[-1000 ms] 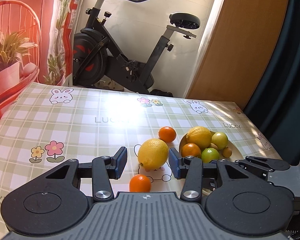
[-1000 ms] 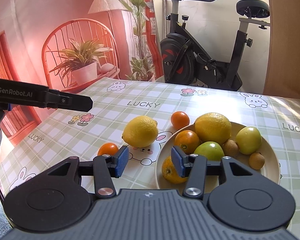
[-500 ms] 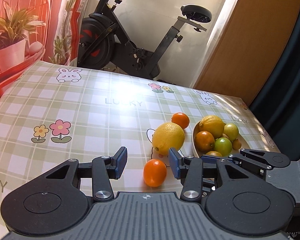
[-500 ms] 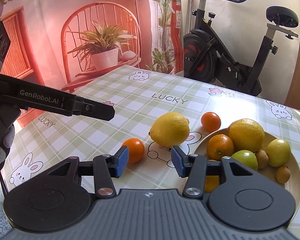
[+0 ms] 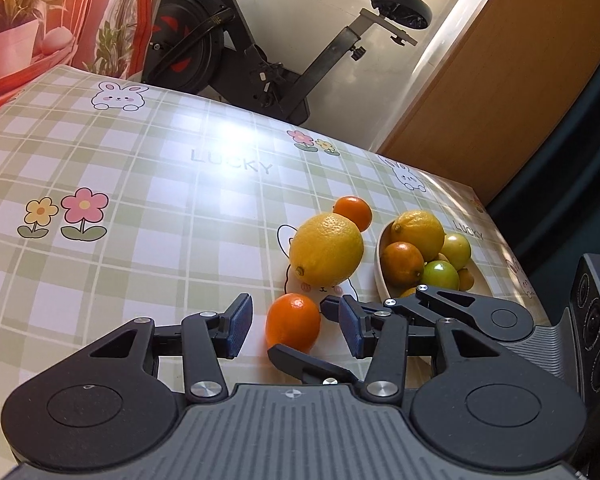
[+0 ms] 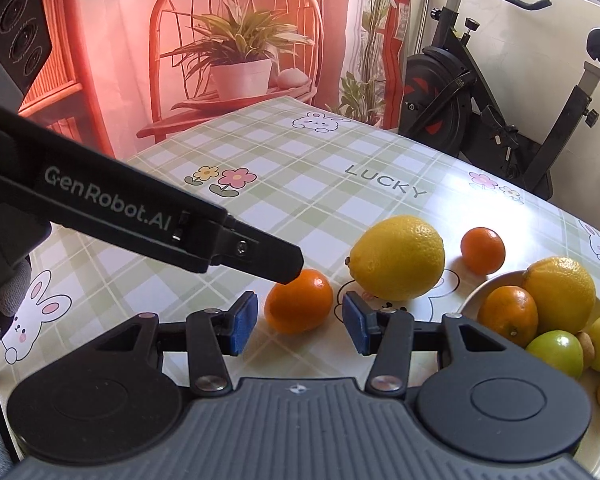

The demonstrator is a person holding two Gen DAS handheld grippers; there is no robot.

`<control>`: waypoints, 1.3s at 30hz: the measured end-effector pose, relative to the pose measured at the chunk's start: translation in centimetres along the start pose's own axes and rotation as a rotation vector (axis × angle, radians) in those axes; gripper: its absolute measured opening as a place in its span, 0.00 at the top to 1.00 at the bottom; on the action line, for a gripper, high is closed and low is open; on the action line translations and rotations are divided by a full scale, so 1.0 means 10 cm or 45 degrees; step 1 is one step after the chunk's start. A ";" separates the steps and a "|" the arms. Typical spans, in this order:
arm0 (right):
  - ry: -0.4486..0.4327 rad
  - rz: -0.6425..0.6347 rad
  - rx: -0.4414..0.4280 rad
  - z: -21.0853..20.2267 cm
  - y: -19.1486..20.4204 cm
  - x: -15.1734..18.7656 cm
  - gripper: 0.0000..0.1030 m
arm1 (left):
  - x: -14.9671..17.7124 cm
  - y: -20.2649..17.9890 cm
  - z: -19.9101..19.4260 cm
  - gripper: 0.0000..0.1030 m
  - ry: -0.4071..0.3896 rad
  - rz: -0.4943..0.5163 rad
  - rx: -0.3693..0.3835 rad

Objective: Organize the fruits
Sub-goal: 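Close the left gripper around the orange, then carry the orange with the left gripper over the plate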

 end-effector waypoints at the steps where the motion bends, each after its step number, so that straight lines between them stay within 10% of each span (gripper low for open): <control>1: 0.002 -0.003 0.001 0.02 0.00 0.00 0.51 | 0.01 -0.01 0.03 0.51 0.008 0.006 0.002; 39: 0.031 0.173 -0.055 -0.01 -0.09 0.15 0.60 | 0.21 -0.19 0.18 0.64 0.083 0.109 -0.020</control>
Point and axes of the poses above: each gripper's, at about its wrist camera, not at the fingertips, and z roughly the way its jaws point, y to its left, x to its underside, the point moved 1 cm from there along z, roughly the way its jaws point, and after that the axes turned 11 degrees about z, right-handed, at the moved point
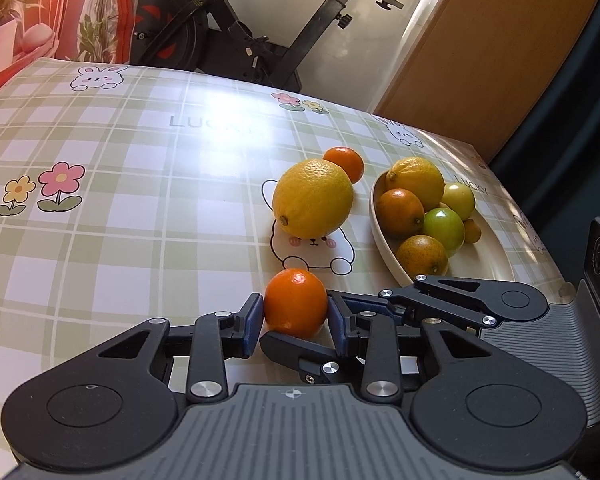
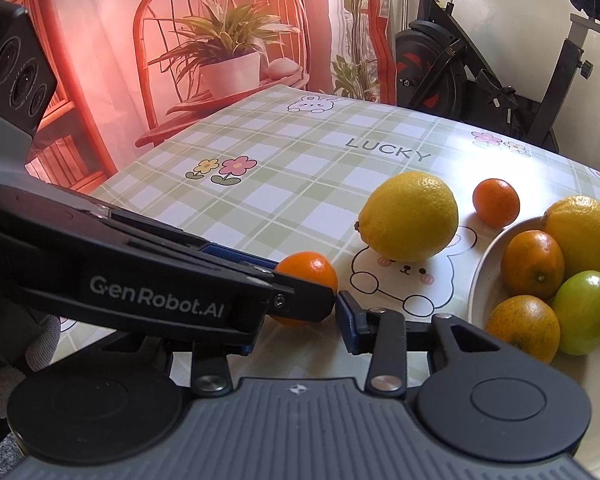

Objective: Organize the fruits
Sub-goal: 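Carry the orange with the left gripper over the plate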

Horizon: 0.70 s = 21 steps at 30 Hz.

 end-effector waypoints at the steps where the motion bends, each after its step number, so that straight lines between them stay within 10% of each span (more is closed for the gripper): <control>1: -0.002 0.004 0.000 -0.02 0.00 0.02 0.60 | 0.01 -0.04 -0.01 0.64 0.001 0.016 -0.006; 21: -0.195 0.046 0.032 -0.68 -0.15 0.09 0.60 | -0.30 -0.79 -0.17 0.64 -0.045 0.180 -0.039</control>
Point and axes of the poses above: each gripper's, at about its wrist camera, not at the fingertips, and z roughly the way its jaws point, y to its left, x to its underside, the point moved 1 cm from there along z, roughly the way its jaws point, and after that the axes turned 11 degrees about z, right-handed, at the moved point
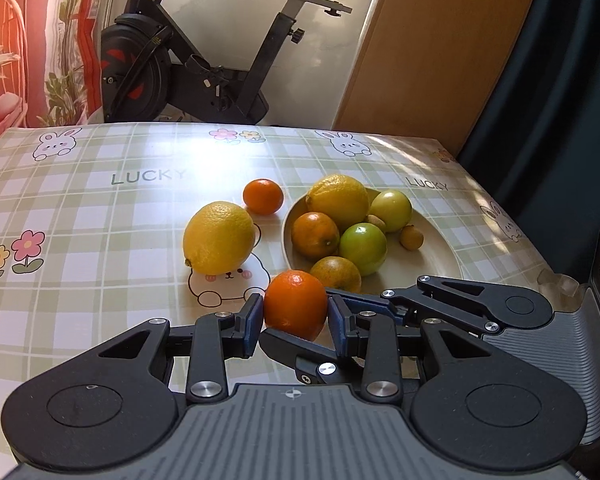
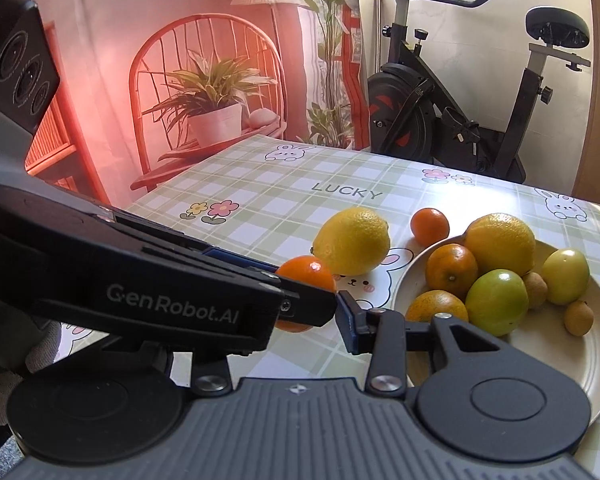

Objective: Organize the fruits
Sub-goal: 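Carry the orange with the left gripper over the plate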

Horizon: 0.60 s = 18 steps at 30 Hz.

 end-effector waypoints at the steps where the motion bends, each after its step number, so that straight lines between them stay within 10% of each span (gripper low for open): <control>1: -0.010 0.011 0.006 -0.04 -0.04 -0.01 0.60 | -0.03 -0.05 0.02 0.64 0.002 0.015 0.003; 18: -0.127 0.261 0.171 -0.47 -1.15 -0.04 0.60 | -0.54 -0.94 0.85 0.64 0.089 0.230 0.072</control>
Point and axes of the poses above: each gripper's, at about its wrist camera, not at the fingertips, and z roughly the way its jaws point, y to its left, x to its underside, the point moved 1 cm from there along z, roughly the way its jaws point, and after that the axes turned 11 degrees about z, right-handed, at the moved point
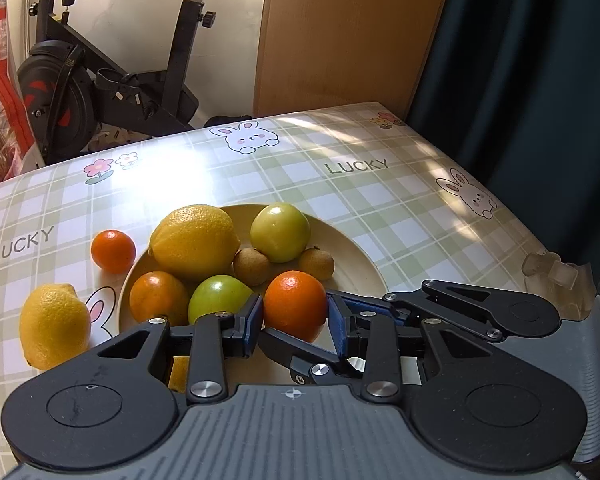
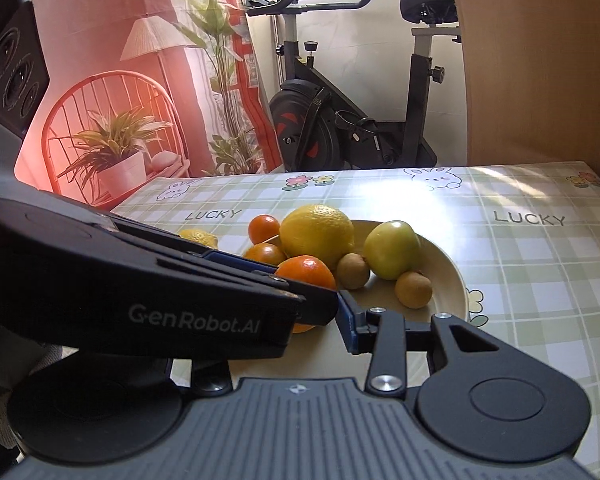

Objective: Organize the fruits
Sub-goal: 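Carry the orange with the left gripper over the plate, then open the left gripper to release the orange onto the plate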

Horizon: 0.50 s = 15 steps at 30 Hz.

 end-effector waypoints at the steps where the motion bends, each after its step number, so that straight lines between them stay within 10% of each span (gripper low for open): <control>1: -0.002 0.010 0.005 0.01 -0.06 0.00 0.60 | -0.02 -0.01 0.04 0.64 0.010 0.000 0.000; 15: -0.011 0.033 0.017 0.20 -0.38 -0.02 0.60 | -0.16 -0.04 0.32 0.64 0.068 0.008 -0.064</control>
Point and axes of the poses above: each gripper's, at about its wrist camera, not at the fingertips, and z roughly the way its jaws point, y to its left, x to its underside, the point moved 1 cm from there along z, roughly the way its jaws point, and after that the axes turned 11 degrees about z, right-handed, at the moved point
